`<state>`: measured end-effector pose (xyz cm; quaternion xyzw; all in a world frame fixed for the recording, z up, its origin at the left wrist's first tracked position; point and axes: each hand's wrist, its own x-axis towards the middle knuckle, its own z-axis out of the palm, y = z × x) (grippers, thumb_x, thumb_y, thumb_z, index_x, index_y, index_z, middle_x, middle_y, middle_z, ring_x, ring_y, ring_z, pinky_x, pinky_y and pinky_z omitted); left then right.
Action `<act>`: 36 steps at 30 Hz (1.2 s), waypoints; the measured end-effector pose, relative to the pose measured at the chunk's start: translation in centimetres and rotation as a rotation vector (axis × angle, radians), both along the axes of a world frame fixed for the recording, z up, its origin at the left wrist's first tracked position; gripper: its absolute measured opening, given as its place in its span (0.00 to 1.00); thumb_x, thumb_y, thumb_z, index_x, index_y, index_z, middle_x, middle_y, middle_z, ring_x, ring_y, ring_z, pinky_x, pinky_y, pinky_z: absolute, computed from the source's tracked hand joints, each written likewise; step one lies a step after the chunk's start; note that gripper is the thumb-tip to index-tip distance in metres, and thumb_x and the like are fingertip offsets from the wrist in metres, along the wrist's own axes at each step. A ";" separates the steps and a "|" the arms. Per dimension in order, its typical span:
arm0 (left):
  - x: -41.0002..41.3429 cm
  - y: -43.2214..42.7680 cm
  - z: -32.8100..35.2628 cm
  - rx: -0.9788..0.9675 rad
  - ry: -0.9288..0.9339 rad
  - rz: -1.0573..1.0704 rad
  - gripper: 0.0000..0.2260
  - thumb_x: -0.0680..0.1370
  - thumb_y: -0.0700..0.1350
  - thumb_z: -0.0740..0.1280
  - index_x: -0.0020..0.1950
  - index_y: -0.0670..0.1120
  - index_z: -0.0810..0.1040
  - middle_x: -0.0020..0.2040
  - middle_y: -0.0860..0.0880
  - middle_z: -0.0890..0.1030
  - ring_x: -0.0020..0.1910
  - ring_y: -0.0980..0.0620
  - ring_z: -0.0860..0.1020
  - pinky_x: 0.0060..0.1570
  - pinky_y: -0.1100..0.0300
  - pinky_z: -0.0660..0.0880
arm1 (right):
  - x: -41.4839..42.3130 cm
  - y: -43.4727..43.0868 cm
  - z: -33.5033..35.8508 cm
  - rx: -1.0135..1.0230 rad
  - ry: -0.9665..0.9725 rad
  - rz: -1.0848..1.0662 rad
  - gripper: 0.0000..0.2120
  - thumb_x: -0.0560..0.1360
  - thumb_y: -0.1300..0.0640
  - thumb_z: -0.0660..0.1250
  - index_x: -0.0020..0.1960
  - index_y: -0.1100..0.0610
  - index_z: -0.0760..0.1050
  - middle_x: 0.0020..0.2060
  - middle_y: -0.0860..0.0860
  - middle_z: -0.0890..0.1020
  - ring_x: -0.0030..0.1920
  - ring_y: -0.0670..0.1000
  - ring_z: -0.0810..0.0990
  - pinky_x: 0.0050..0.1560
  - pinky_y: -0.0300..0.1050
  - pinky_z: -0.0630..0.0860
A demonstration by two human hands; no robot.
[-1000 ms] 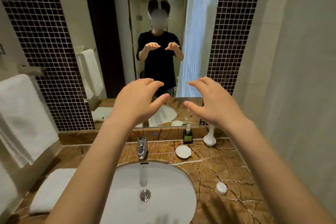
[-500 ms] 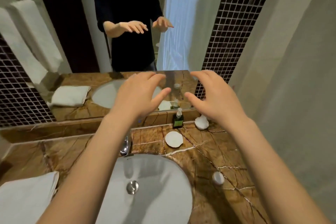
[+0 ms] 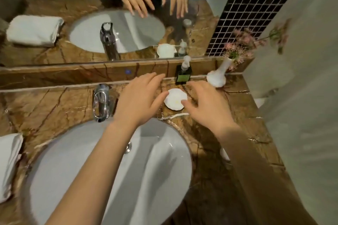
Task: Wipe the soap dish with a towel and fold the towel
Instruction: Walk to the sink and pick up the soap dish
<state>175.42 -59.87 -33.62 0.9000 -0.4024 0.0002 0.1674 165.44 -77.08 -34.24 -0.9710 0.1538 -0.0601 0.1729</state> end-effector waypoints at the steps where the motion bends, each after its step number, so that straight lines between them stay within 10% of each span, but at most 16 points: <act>1: -0.2 0.0 -1.7 0.017 0.022 0.000 0.25 0.77 0.58 0.52 0.70 0.46 0.68 0.67 0.44 0.74 0.66 0.44 0.71 0.62 0.47 0.70 | 0.0 -0.1 -1.7 0.015 0.042 0.021 0.26 0.72 0.45 0.64 0.68 0.53 0.68 0.62 0.53 0.76 0.64 0.55 0.72 0.62 0.53 0.70; 7: -0.8 -0.7 -8.3 0.085 0.102 0.031 0.24 0.77 0.57 0.52 0.68 0.47 0.69 0.63 0.43 0.77 0.61 0.41 0.74 0.55 0.48 0.71 | 0.0 -0.9 -8.5 0.063 0.095 -0.003 0.25 0.73 0.46 0.64 0.69 0.52 0.68 0.65 0.51 0.74 0.66 0.53 0.69 0.64 0.47 0.66; 11: -0.4 -1.4 -10.1 0.096 0.127 0.049 0.23 0.77 0.56 0.53 0.68 0.47 0.68 0.63 0.44 0.77 0.61 0.42 0.73 0.55 0.46 0.72 | 0.0 -0.7 -11.7 0.050 -0.196 -0.051 0.19 0.72 0.50 0.67 0.60 0.58 0.77 0.51 0.53 0.83 0.51 0.52 0.80 0.48 0.45 0.77; 19: -1.1 -0.5 -9.8 0.000 0.097 0.081 0.19 0.79 0.53 0.56 0.66 0.48 0.71 0.64 0.49 0.77 0.63 0.47 0.74 0.58 0.51 0.70 | 4.2 -1.9 -15.3 1.051 0.062 -0.712 0.07 0.76 0.56 0.63 0.52 0.57 0.71 0.31 0.59 0.80 0.23 0.53 0.74 0.32 0.47 0.75; 36: -4.7 7.8 -11.3 0.056 0.164 0.303 0.22 0.78 0.56 0.51 0.66 0.49 0.72 0.65 0.49 0.77 0.63 0.47 0.74 0.56 0.52 0.72 | 3.9 1.1 -15.1 0.795 0.088 -0.456 0.09 0.74 0.65 0.58 0.50 0.62 0.75 0.31 0.54 0.82 0.32 0.54 0.85 0.42 0.56 0.83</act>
